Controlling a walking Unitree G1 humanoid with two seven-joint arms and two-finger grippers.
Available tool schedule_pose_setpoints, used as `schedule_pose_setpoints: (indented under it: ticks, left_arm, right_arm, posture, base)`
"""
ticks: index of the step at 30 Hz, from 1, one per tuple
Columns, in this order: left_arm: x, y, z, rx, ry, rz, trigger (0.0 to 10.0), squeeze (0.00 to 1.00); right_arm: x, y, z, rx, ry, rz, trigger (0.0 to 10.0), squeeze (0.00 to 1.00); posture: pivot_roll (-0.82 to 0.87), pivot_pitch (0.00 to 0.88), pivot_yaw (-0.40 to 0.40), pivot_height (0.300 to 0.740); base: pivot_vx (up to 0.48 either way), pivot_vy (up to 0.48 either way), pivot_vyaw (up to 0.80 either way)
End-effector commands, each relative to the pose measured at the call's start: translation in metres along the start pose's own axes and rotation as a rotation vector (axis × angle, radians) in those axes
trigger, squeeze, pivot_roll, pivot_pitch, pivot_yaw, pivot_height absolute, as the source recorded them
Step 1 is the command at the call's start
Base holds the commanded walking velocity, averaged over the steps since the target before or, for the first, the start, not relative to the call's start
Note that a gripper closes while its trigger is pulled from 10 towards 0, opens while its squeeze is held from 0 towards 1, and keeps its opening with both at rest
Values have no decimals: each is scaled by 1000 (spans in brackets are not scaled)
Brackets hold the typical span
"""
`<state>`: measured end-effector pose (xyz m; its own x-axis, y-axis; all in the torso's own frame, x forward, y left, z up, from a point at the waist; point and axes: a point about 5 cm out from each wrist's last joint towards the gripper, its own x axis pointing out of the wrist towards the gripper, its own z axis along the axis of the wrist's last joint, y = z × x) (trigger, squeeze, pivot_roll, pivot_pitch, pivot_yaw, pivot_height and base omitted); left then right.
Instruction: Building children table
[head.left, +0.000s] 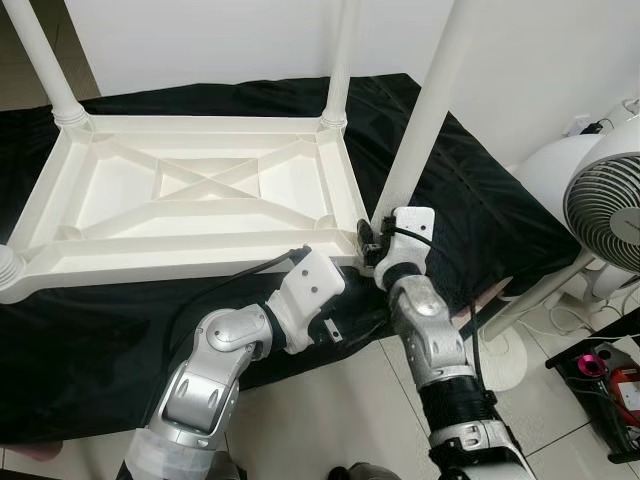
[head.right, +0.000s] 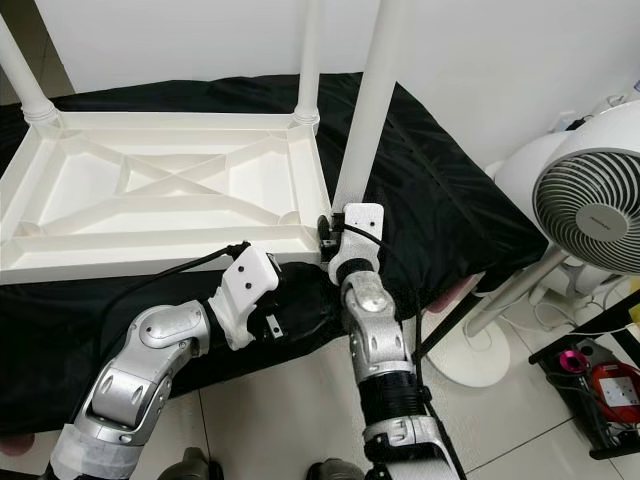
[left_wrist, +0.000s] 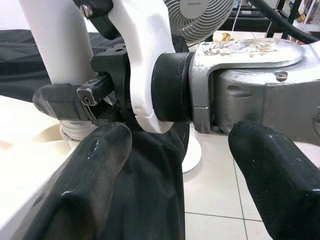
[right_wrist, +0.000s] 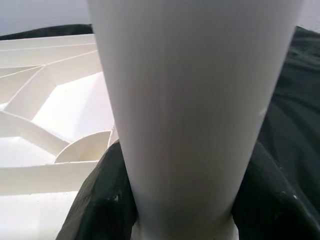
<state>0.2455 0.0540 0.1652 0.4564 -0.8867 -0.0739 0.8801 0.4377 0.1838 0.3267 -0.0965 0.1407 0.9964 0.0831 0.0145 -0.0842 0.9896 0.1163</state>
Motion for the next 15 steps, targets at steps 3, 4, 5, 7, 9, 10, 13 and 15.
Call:
schedule_pose_setpoints:
  ticks: [3, 4, 5, 7, 9, 10, 13, 15]
  left_arm:
    - [1, -2, 1, -18, -8, 35, 10000, 0]
    - [1, -2, 1, -18, -8, 35, 10000, 0]
    - [1, -3, 1, -18, -7, 33, 10000, 0]
    - [1, -2, 1, -18, -6, 34, 10000, 0]
    - [0, -1, 1, -18, -5, 38, 10000, 0]
    - [0, -1, 1, -18, -5, 38, 10000, 0]
    - [0, -2, 0, -20, -4, 39, 10000, 0]
    - [-1, -2, 0, -19, 1, 37, 10000, 0]
  right_arm:
    - [-8, 6, -16, 56, 73, 24, 10000, 0]
    - [-8, 6, -16, 56, 73, 24, 10000, 0]
    - [-9, 5, -16, 47, 76, 21, 10000, 0]
    - [-10, 1, -15, 37, 76, 8, 10000, 0]
    - [-12, -3, -13, 26, 69, -4, 10000, 1000]
    - [-12, -3, -13, 26, 69, -4, 10000, 1000]
    - [-15, -7, -11, -14, 37, 33, 10000, 1000]
    - [-18, -14, -11, -34, 23, 47, 10000, 1000]
  posture:
    - [-61, 57, -56, 740]
    - [-61, 57, -56, 740]
    - [-60, 57, -58, 740]
    - [-59, 56, -59, 740]
    - [-57, 55, -59, 740]
    - [-57, 55, -59, 740]
    - [-55, 52, -58, 740]
    - [-52, 53, -60, 740]
  base:
    - [0, 0, 0]
    - [0, 0, 0]
    - [0, 0, 0]
    - [0, 0, 0]
    - [0, 0, 0]
    - [0, 0, 0]
    - [0, 0, 0]
    - [0, 0, 0]
